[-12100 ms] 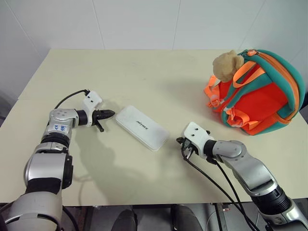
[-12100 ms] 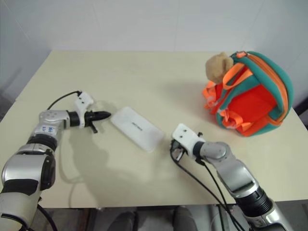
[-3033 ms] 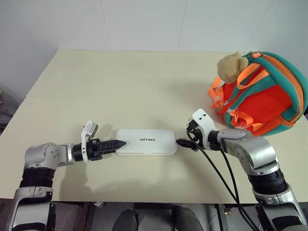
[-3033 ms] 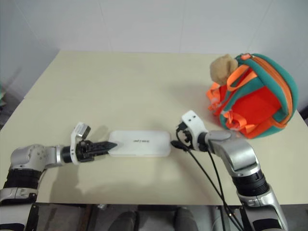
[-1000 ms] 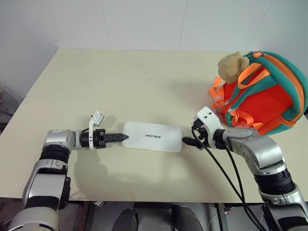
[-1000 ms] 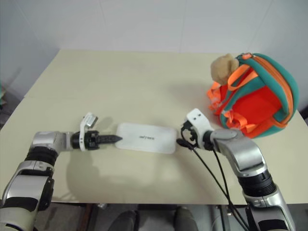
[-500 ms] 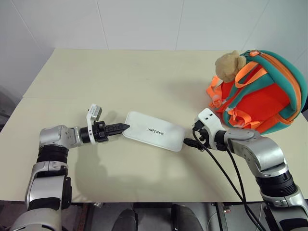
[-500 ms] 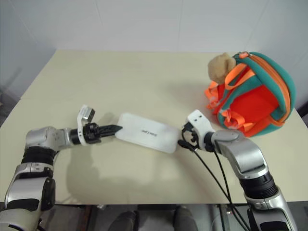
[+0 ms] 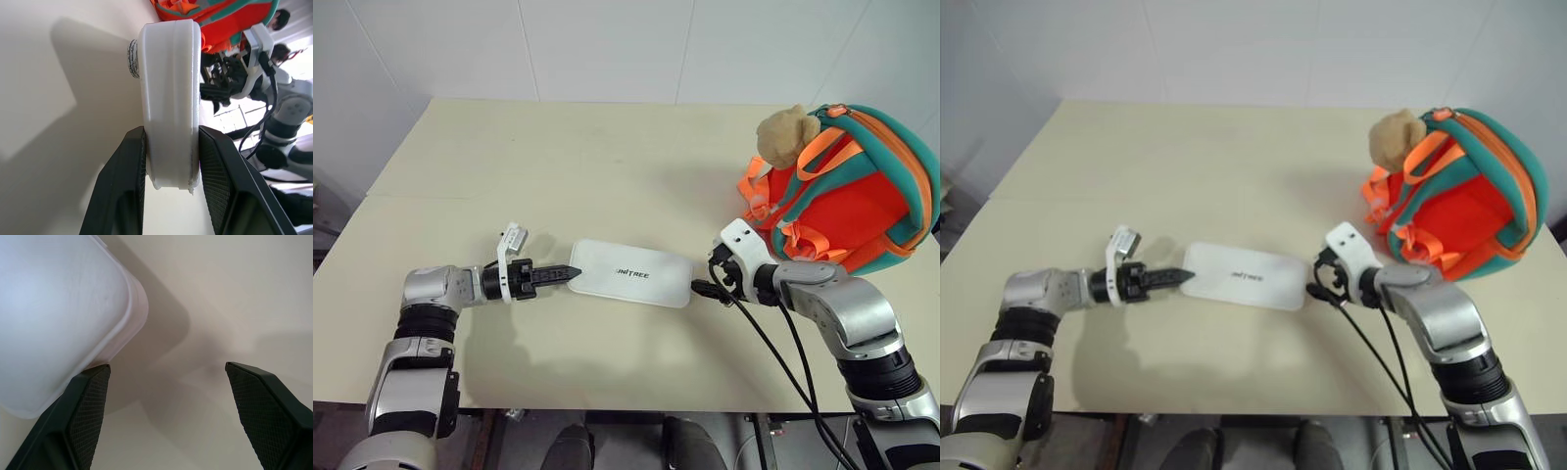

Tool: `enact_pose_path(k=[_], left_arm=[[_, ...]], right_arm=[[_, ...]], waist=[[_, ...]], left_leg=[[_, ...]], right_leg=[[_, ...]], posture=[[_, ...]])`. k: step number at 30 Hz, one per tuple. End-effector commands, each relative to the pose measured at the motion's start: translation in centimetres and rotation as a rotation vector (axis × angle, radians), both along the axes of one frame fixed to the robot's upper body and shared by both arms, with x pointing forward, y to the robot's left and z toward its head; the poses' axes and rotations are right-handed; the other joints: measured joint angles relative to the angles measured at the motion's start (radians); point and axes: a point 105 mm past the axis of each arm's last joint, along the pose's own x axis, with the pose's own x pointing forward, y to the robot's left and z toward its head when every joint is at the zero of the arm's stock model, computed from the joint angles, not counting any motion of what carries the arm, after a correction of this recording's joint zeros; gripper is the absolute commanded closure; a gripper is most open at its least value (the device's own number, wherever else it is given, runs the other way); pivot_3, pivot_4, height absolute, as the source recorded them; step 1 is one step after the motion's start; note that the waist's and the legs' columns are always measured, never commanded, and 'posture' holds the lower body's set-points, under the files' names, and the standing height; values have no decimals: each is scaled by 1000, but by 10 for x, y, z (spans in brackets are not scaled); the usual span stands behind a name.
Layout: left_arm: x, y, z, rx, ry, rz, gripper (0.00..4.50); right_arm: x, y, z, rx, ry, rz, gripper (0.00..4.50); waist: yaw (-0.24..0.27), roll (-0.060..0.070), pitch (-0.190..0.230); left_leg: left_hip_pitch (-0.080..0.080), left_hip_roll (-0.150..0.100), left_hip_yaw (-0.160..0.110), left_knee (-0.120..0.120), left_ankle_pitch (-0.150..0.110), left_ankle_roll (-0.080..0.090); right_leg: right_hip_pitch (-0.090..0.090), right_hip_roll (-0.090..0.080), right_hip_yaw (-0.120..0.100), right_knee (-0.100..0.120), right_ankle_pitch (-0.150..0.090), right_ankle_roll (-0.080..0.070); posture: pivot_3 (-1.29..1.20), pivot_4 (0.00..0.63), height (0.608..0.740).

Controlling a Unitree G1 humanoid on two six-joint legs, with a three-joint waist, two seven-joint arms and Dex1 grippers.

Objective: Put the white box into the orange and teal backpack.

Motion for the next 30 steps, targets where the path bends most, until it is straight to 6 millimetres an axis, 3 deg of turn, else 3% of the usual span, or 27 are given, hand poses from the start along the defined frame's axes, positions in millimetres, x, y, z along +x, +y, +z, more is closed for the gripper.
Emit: enact_pose_path(k=[1, 16, 30], left_arm=[[2, -18, -10, 77, -19, -62, 3272], [3, -40, -10, 61, -27, -168, 3272], [16, -55, -4, -5, -70, -126, 3272]], right_arm=[[-4, 21, 11, 38, -44, 92, 0], [-4, 23, 10, 39, -46, 91, 0], [-4, 27, 10, 44, -45, 102, 0]], waist=[[0, 0, 0], [0, 0, 0], [0, 0, 0]], left_leg=[[0, 0, 0, 0, 0, 0], [0, 0, 0, 1, 0, 0], [0, 0, 0, 1, 0, 0]], right_leg=[[0, 0, 0, 0, 0, 0], [1, 0, 0, 0, 0, 0], [1, 0, 0, 1, 1, 1]], posture=[[0, 150, 740], [0, 150, 740], [0, 150, 740]])
